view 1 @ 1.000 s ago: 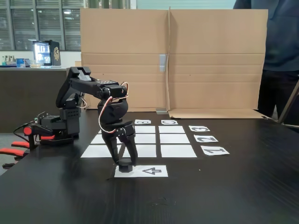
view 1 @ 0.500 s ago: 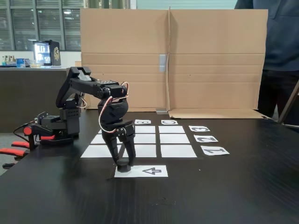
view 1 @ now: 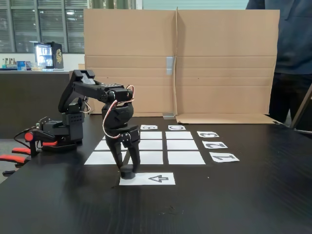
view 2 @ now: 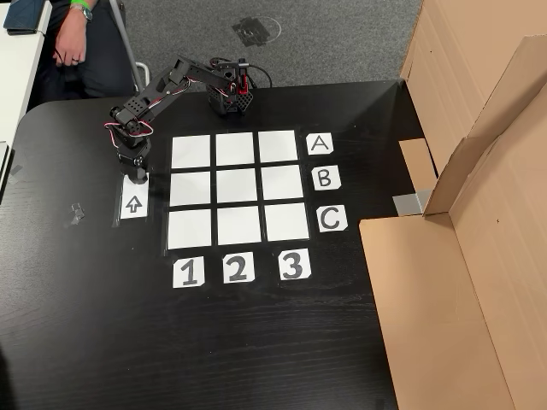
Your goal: Pick up a new token and place it in the grid on square A1.
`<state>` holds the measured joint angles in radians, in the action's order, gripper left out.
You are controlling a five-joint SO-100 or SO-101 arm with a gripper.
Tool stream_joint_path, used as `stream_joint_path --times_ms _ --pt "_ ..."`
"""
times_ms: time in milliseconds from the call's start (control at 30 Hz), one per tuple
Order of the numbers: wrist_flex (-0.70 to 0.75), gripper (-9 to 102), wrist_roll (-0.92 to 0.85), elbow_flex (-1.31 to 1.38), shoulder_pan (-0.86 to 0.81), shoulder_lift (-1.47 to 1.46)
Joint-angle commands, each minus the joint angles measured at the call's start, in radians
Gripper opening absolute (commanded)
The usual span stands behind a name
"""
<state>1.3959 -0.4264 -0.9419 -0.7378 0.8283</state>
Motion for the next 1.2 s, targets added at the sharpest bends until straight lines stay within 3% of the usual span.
stream_joint_path --times_ms 0,500,800,1167 --pt "0.029 1 0.012 0.041 0.009 0.074" --pt "0.202 1 0.049 0.012 0.135 0.364" --pt "0.202 1 0.049 -0.207 0.235 0.615" --pt "0.187 1 0.054 -0.680 0.399 1.155"
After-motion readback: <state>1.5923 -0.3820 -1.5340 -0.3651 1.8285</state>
